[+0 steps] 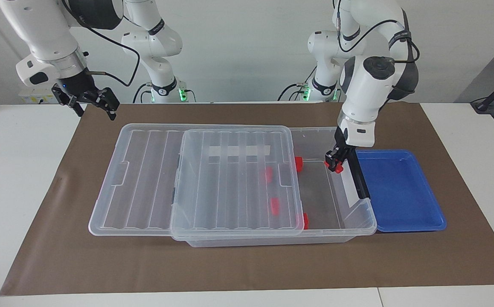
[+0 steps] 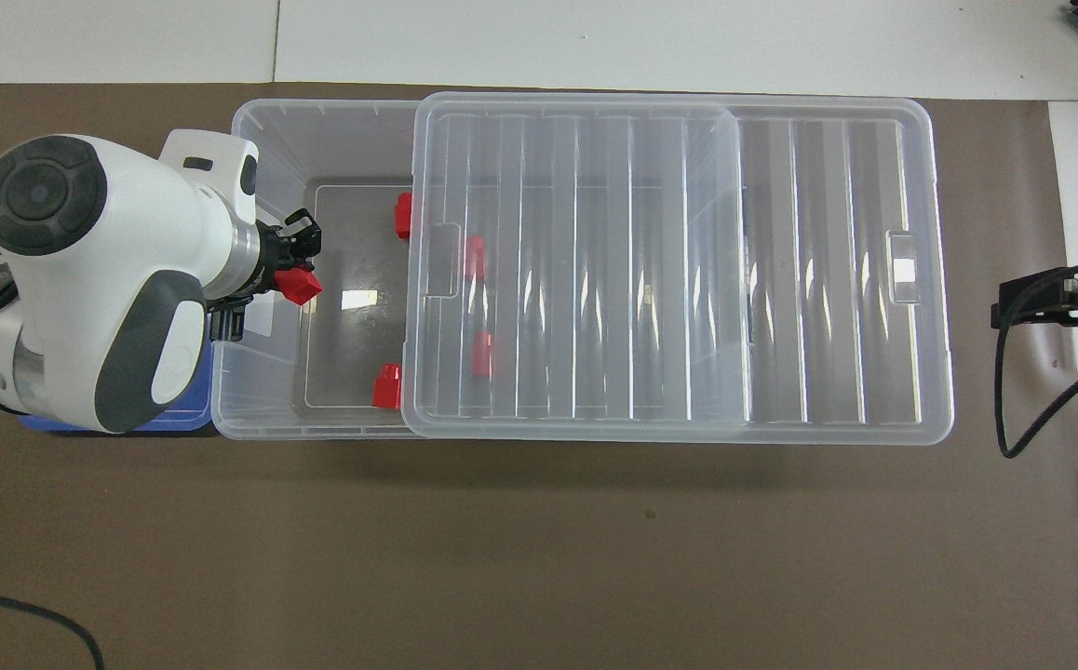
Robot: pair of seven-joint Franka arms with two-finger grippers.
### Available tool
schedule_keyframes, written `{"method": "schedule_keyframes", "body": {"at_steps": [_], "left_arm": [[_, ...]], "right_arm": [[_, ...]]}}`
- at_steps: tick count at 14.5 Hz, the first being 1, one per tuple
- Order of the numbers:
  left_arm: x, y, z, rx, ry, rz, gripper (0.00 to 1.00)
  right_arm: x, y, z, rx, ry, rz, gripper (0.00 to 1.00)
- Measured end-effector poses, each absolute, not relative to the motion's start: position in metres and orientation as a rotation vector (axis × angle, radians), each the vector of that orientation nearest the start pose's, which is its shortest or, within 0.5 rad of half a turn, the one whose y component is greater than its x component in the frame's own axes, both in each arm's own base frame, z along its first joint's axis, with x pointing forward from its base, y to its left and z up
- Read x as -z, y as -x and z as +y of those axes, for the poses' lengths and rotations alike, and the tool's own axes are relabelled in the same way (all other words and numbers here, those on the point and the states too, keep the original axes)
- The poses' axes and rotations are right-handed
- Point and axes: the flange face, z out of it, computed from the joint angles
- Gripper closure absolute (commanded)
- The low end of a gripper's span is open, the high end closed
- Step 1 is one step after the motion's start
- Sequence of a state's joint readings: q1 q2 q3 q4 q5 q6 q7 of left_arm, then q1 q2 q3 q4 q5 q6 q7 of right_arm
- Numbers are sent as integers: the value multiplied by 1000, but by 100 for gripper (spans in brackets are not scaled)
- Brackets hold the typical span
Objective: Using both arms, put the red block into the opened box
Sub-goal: 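Lower the red block into the box with the left gripper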
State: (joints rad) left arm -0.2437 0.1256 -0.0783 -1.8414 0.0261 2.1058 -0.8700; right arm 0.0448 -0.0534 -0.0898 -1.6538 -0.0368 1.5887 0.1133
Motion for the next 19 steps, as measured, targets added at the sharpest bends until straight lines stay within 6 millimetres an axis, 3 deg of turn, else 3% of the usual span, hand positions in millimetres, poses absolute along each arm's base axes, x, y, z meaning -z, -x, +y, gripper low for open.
{"method": "schedule_keyframes", "body": {"at_steps": [5, 10, 16, 19], "left_arm": [[-456, -577, -190, 218, 3074, -778, 100], [-399, -578, -216, 197, 3047, -621, 100], [-334, -592, -227, 211, 3062, -571, 100], [-314, -596, -230, 220, 3075, -567, 100]], "right_arm": [[-616, -538, -30, -15, 3164, 250, 0], [-616, -538, -31, -12, 3164, 253, 0], [-615, -538, -31, -15, 3164, 254, 0], [-615, -538, -31, -16, 3164, 254, 0]]}}
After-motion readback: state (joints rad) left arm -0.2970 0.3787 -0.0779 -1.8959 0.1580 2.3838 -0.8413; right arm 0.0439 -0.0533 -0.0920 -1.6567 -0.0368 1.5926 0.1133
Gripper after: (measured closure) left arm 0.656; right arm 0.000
